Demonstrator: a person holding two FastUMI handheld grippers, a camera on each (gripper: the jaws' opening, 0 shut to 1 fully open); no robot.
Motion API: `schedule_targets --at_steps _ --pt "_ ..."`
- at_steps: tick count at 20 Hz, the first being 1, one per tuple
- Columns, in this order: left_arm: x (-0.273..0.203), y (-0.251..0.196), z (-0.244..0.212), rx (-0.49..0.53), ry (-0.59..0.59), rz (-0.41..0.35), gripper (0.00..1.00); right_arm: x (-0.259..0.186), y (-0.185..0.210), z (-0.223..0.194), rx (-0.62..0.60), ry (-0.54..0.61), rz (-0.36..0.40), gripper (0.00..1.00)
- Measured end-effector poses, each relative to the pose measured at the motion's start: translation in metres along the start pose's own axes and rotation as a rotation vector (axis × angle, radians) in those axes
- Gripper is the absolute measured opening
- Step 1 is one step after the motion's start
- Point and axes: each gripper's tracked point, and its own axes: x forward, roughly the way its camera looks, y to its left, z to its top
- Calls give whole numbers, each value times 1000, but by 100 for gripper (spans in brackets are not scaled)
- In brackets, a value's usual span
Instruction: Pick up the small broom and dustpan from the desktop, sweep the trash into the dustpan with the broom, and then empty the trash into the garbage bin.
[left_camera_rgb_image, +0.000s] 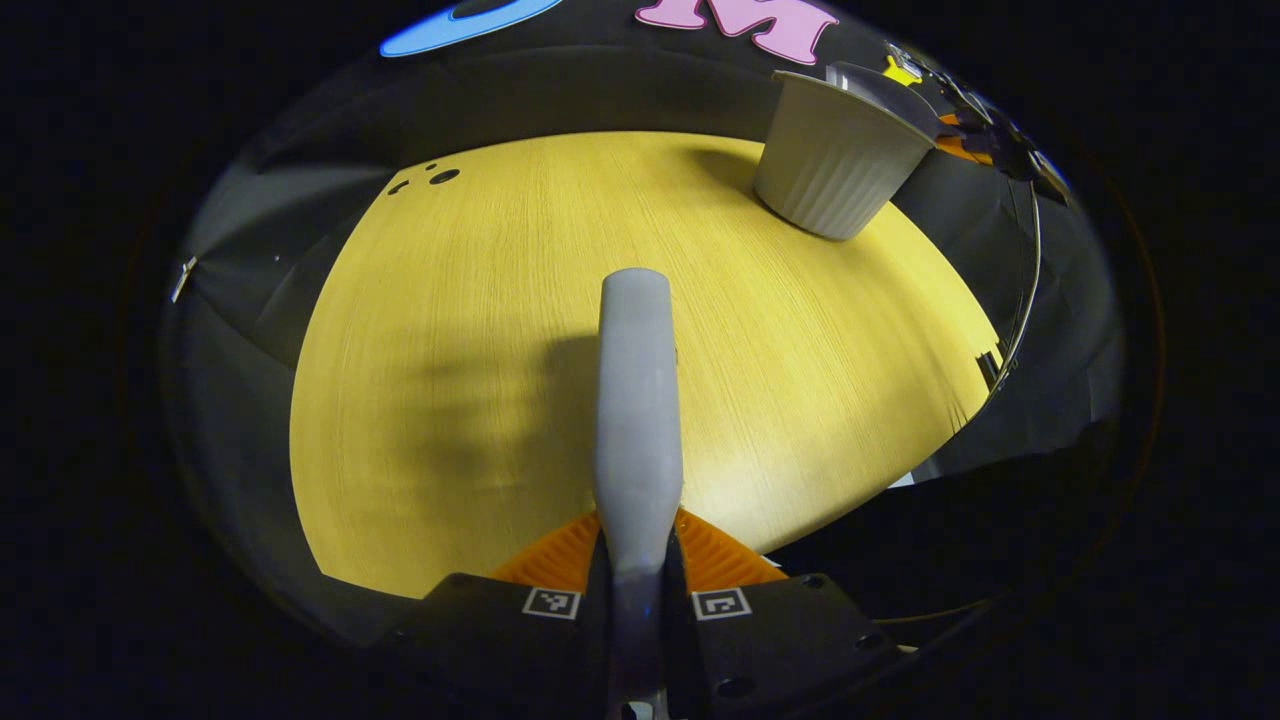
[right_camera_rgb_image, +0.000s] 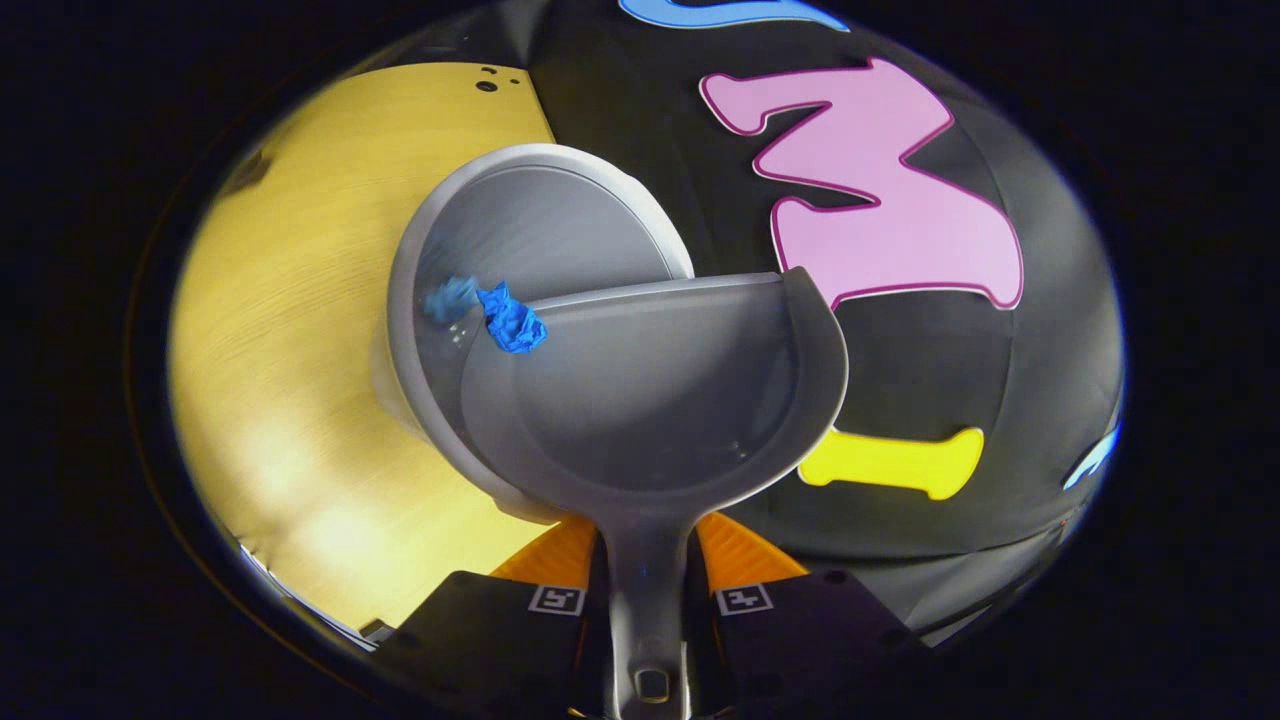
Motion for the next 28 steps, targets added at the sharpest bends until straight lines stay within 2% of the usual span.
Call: schedule_targets --at_steps 4,5,6,7,8,10,12,14,15,17,23,26,28 --pt "2 1 -6 15 16 -7 26 -1 0 11 -149 7 -115 33" --pt "1 1 -7 19 22 -5 29 -1 -2 14 -193 1 -147 33" --pt "2 2 -8 26 22 -6 26 -3 -3 18 -218 -10 -170 32" --pt "2 2 -7 34 23 -12 29 -5 -2 19 -227 -20 -184 33" --pt "3 1 -7 43 23 -16 26 -5 -1 19 -231 -26 -193 32" --pt "4 0 -4 57 26 -20 29 -6 -1 21 -251 -23 -219 32" --pt "4 0 -4 64 26 -24 26 -8 -2 25 -300 -22 -260 32" --pt "4 0 -4 65 26 -26 29 -12 0 29 -339 -34 -294 33" --pt "4 -1 -4 63 27 -27 26 -14 1 33 -355 -44 -306 33" --pt "4 -2 -4 61 25 -30 26 -14 0 36 -378 -47 -318 33" --pt "1 -4 7 34 -14 -9 26 -14 1 30 -281 -41 -281 33" --pt "-2 1 12 78 -29 40 26 -11 0 24 -161 -20 -239 33" --pt "-3 -4 16 75 -37 35 26 -8 0 22 -74 -17 -209 33"
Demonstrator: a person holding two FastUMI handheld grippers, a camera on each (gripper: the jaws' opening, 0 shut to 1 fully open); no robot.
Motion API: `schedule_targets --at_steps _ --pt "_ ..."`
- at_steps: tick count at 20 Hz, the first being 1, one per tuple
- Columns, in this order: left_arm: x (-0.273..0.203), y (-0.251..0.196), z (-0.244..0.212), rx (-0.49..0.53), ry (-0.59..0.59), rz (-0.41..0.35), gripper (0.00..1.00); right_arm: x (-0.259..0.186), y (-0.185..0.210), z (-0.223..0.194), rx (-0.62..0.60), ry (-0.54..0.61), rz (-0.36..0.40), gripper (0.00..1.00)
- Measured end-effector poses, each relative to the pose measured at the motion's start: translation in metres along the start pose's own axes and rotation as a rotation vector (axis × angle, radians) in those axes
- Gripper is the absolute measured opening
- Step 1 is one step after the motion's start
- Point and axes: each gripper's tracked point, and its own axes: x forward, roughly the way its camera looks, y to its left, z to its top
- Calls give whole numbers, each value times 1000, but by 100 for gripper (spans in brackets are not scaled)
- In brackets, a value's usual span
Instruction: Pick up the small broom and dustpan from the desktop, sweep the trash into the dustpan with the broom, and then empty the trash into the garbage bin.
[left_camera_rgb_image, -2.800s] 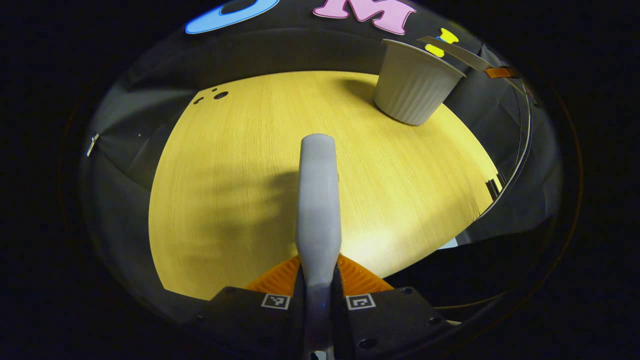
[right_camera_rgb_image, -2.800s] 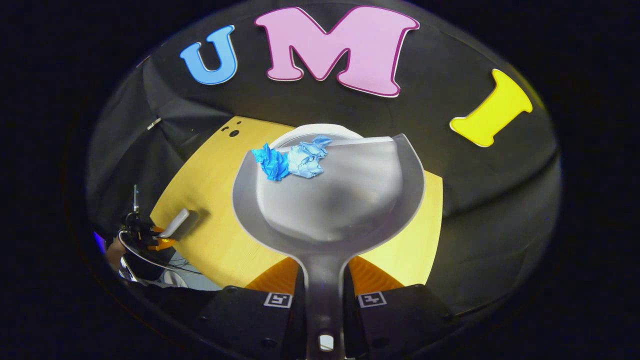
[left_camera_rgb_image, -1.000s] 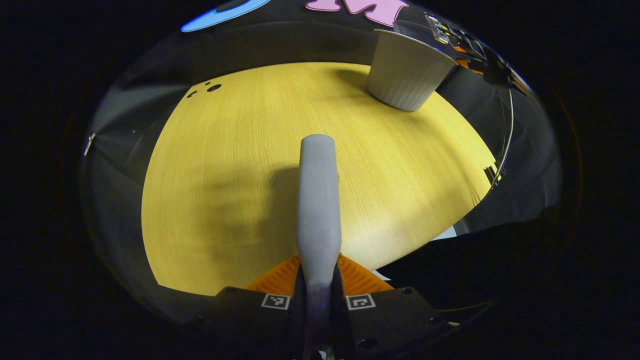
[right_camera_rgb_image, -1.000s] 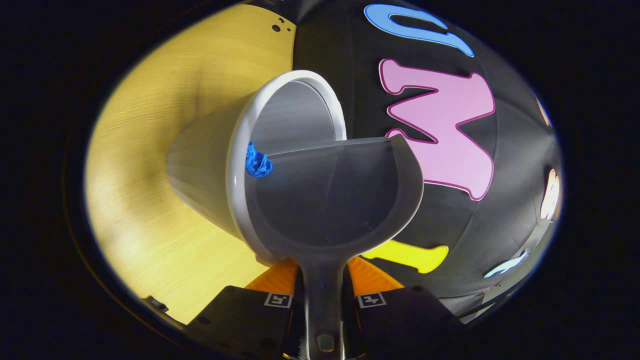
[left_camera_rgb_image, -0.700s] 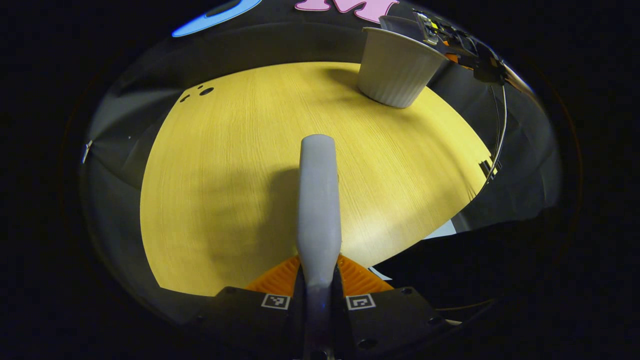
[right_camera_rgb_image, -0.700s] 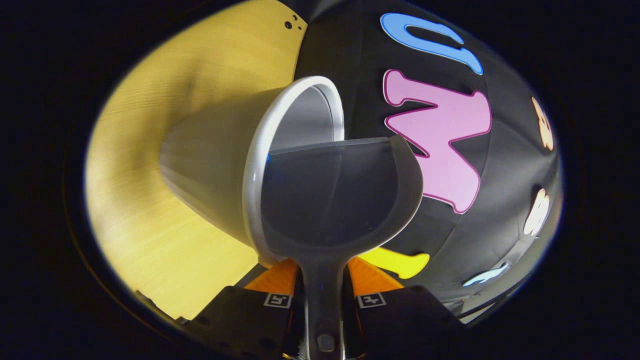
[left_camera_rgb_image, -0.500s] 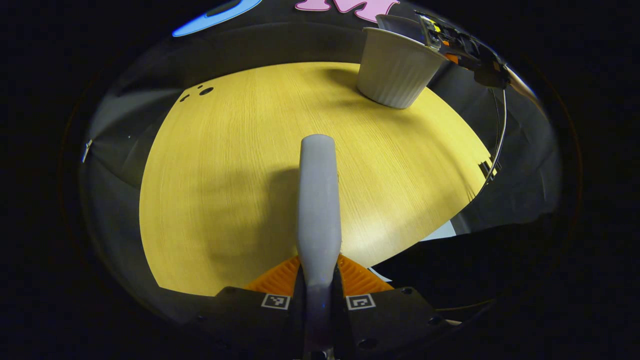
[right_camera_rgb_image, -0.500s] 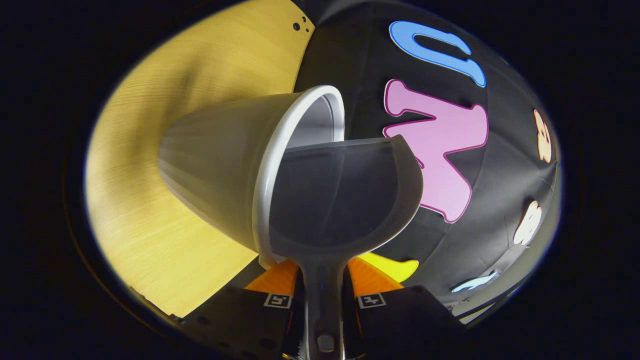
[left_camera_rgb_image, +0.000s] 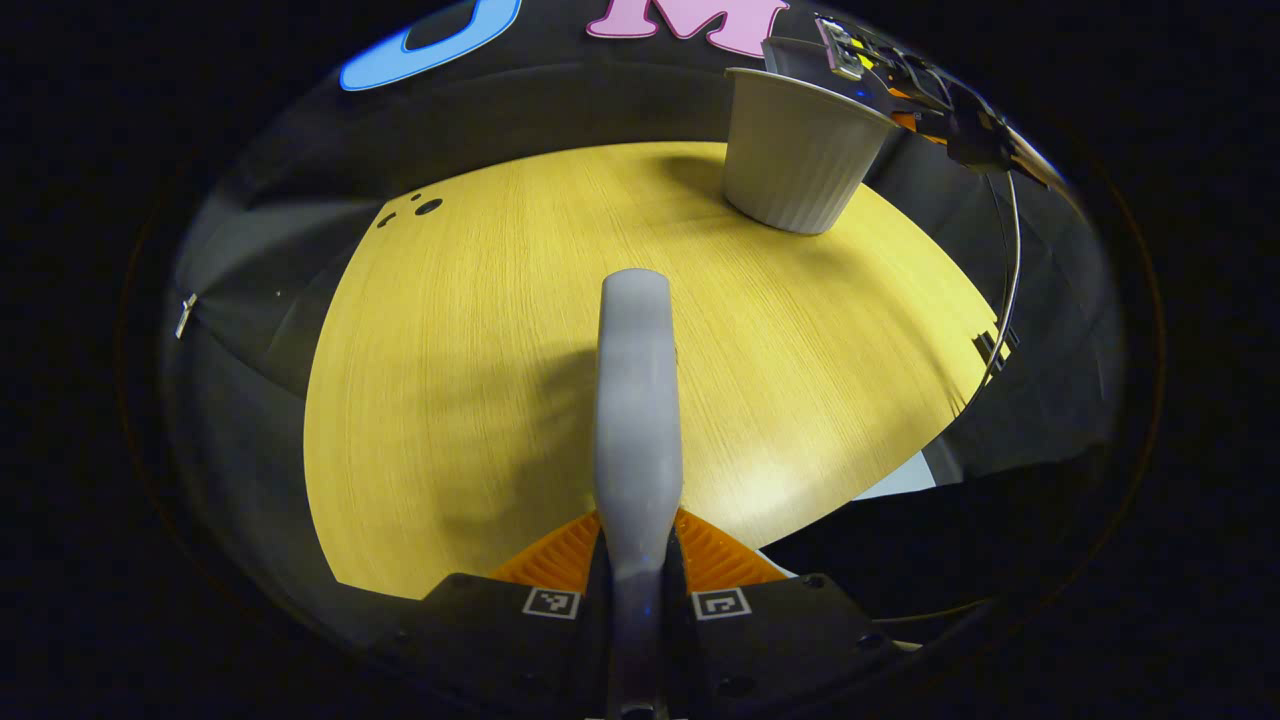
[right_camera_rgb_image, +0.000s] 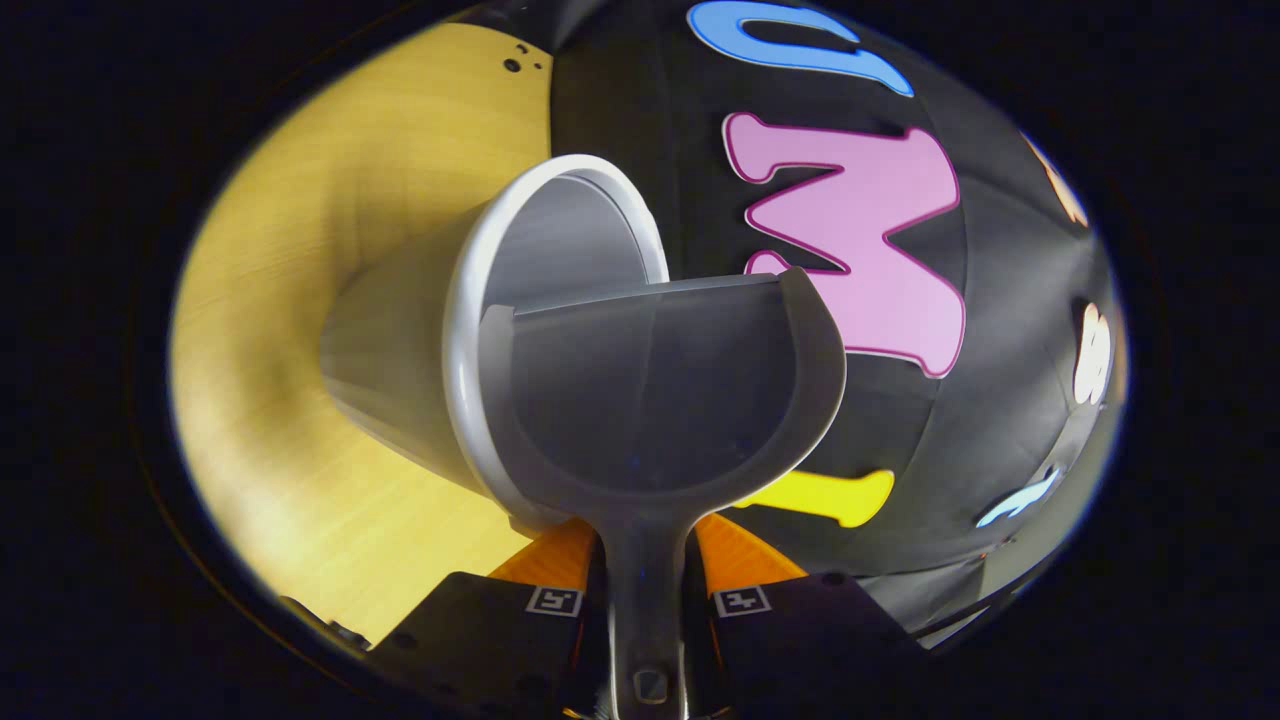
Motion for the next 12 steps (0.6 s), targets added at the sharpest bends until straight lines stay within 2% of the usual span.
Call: schedule_targets --at_steps 3,5,6,7,9,12 --pt "-2 0 1 45 -4 29 30 2 1 -5 106 11 39 33" --pt "-3 -3 2 51 -9 33 26 2 1 -9 204 21 69 33" --pt "-5 -3 3 40 -13 27 26 1 2 -10 255 29 89 39" --pt "-6 -4 4 25 -18 21 26 2 0 -9 326 36 116 33" --pt "-9 -4 6 -6 -28 17 29 2 -3 -6 451 42 154 33" --pt "-12 -5 10 -38 -44 25 26 -5 -7 -7 636 55 223 33"
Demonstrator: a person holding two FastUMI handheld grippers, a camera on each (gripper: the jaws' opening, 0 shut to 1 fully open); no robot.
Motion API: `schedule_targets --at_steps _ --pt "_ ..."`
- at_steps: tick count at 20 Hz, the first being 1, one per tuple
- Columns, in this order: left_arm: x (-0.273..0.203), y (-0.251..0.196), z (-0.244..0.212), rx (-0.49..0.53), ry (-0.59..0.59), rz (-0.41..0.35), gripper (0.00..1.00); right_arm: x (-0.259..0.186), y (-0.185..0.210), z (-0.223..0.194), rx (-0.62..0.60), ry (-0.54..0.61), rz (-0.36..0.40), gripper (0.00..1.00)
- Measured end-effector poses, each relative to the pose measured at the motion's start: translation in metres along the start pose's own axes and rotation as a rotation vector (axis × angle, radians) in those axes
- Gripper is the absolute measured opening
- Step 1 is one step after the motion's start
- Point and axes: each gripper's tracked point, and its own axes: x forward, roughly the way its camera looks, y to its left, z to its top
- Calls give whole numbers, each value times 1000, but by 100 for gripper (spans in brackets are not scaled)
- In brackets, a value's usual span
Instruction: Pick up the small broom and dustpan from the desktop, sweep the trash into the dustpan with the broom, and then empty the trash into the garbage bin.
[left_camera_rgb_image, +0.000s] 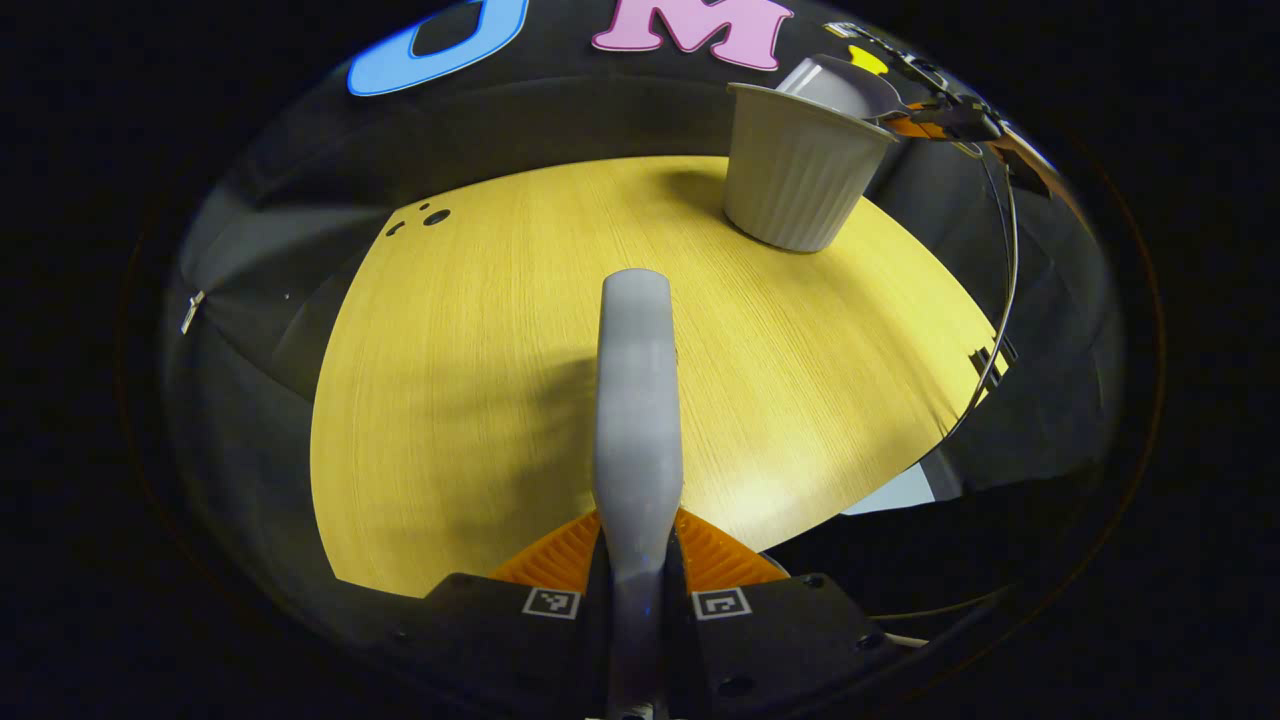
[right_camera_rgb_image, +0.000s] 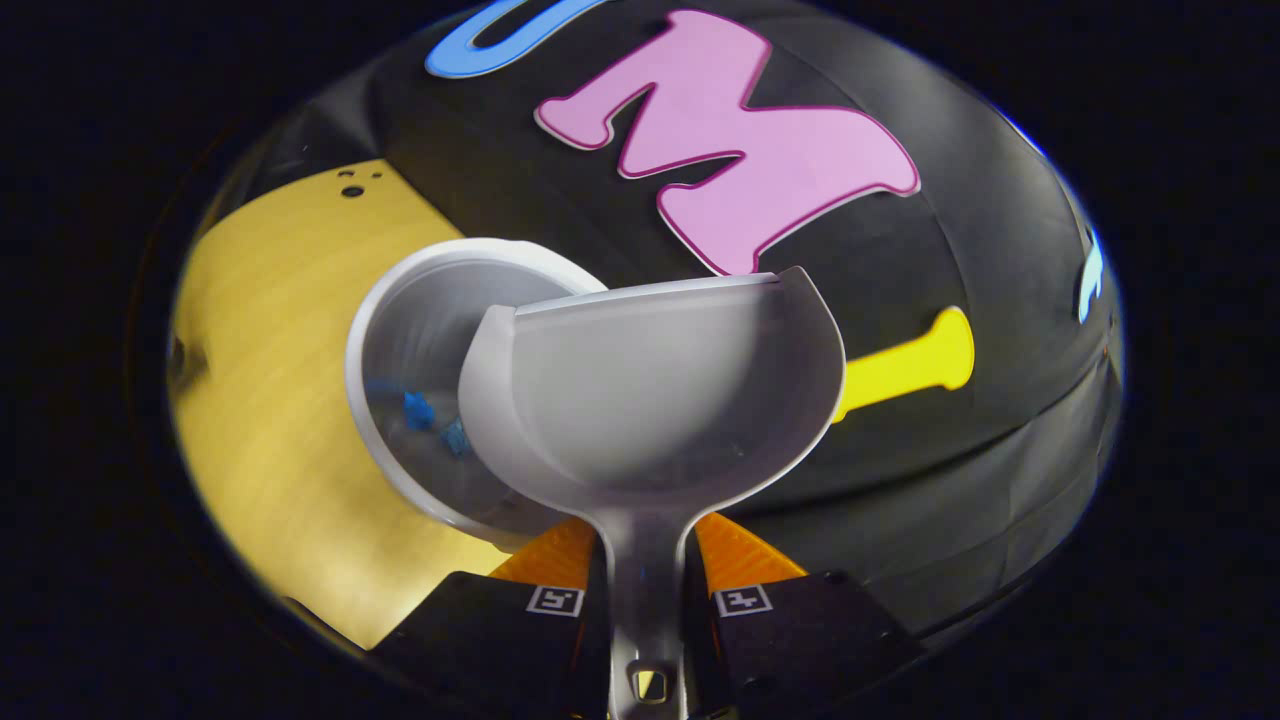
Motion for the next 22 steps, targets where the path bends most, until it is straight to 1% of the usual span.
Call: schedule_targets --at_steps 3,5,6,7,10,11,13,14,15,16,17,18,19,21,22 --pt "-4 0 4 -35 -20 -3 26 -9 3 -3 207 34 108 33" --pt "-5 3 9 -74 -41 -3 26 -15 6 1 309 30 161 33" --pt "-7 4 11 -90 -50 0 29 -20 4 2 346 28 182 33" --pt "-8 6 13 -100 -58 4 26 -30 8 2 399 25 206 33" --pt "-10 9 15 -120 -82 10 26 -47 18 19 602 11 316 33" --pt "-11 9 15 -133 -89 7 26 -60 19 22 649 -5 334 33" --pt "-14 11 15 -159 -97 0 26 -84 19 27 705 -23 365 33" --pt "-14 14 15 -164 -101 1 29 -94 24 34 756 -30 404 33" --pt "-14 16 15 -168 -105 4 26 -109 29 43 827 -45 456 33" --pt "-15 19 15 -174 -111 8 26 -122 34 51 898 -60 505 33" --pt "-16 22 15 -181 -116 10 26 -135 36 57 945 -73 537 33" --pt "-17 23 14 -189 -119 12 26 -145 39 58 957 -82 546 33" --pt "-18 25 13 -196 -120 14 29 -151 41 54 944 -87 537 33" --pt "-18 31 7 -208 -118 19 29 -171 54 44 905 -87 515 33" --pt "-17 36 4 -215 -116 21 26 -183 65 39 904 -92 515 32"
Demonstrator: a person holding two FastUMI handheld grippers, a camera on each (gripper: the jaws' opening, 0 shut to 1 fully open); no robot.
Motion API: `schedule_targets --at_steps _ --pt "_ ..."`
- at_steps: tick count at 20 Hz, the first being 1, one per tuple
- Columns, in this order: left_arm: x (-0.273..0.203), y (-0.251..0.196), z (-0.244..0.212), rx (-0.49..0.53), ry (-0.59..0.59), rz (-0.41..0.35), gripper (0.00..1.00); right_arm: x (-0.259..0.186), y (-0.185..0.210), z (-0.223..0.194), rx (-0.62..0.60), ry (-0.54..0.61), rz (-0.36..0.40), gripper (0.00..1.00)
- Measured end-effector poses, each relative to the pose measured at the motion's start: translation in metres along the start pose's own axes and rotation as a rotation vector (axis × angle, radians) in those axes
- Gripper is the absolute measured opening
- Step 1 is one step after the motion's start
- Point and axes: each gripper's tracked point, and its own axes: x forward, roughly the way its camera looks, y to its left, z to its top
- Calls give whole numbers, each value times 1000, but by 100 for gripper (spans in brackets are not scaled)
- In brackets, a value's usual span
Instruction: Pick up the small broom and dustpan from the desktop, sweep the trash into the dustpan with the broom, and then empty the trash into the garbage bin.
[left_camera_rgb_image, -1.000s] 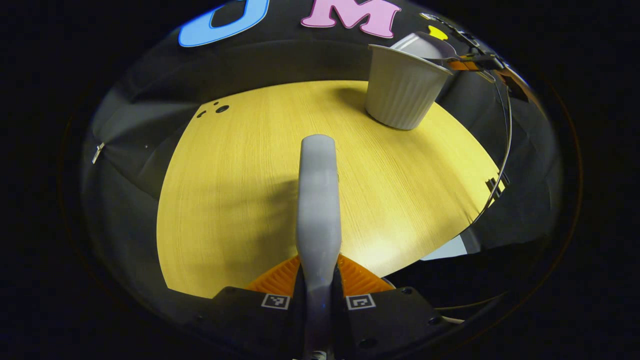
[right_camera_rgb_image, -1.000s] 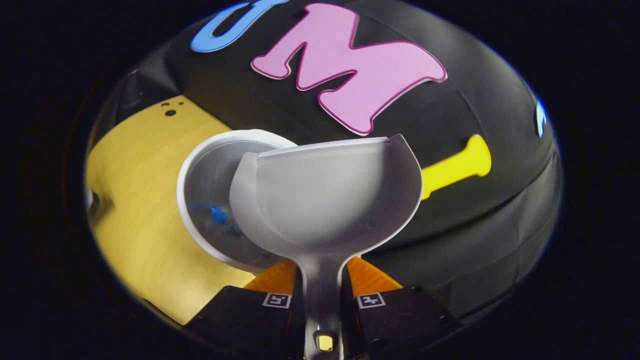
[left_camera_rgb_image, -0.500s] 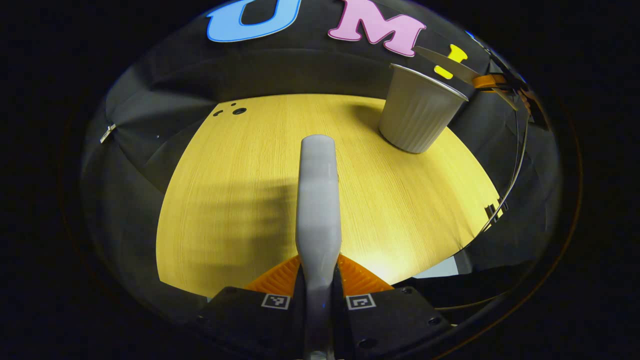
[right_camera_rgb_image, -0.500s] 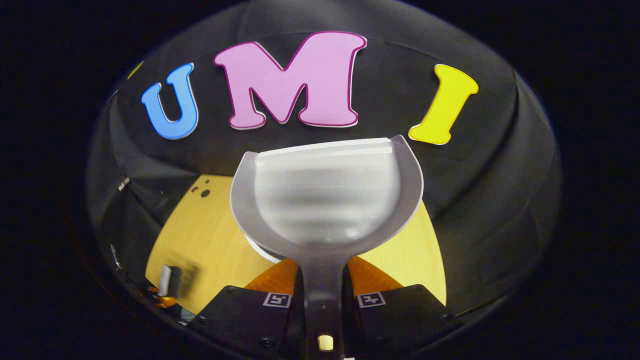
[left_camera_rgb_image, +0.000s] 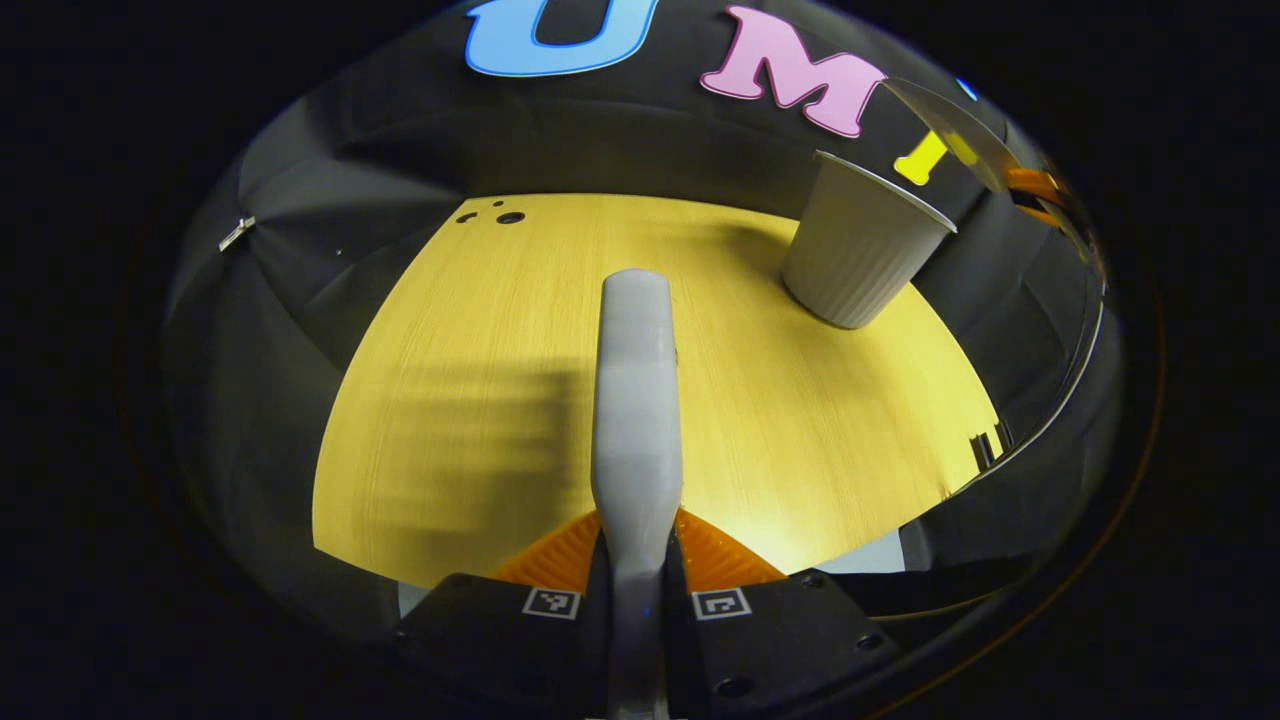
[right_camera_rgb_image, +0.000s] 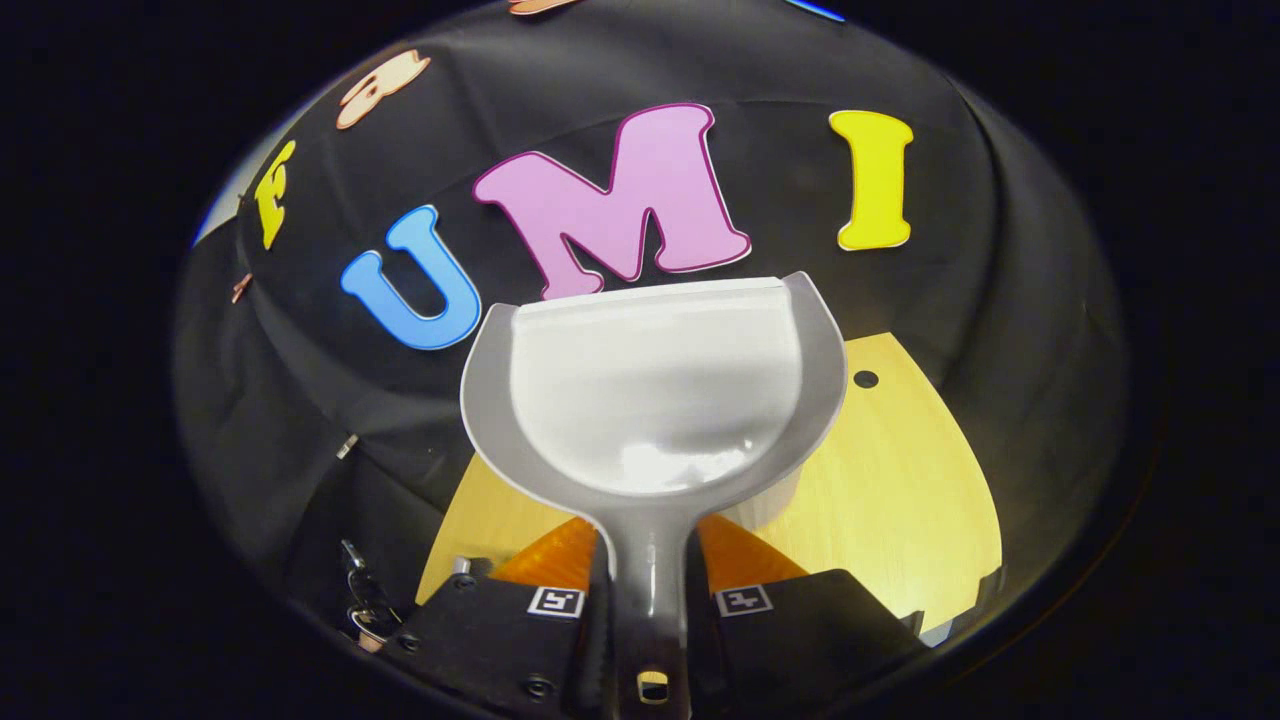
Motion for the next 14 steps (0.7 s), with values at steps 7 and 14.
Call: schedule_targets --at_steps 7,14 --pt "19 26 -16 -60 34 7 26 -36 61 -123 -57 137 80 32" --pt "36 37 -33 -126 100 4 29 -1 94 -238 -100 352 114 33"
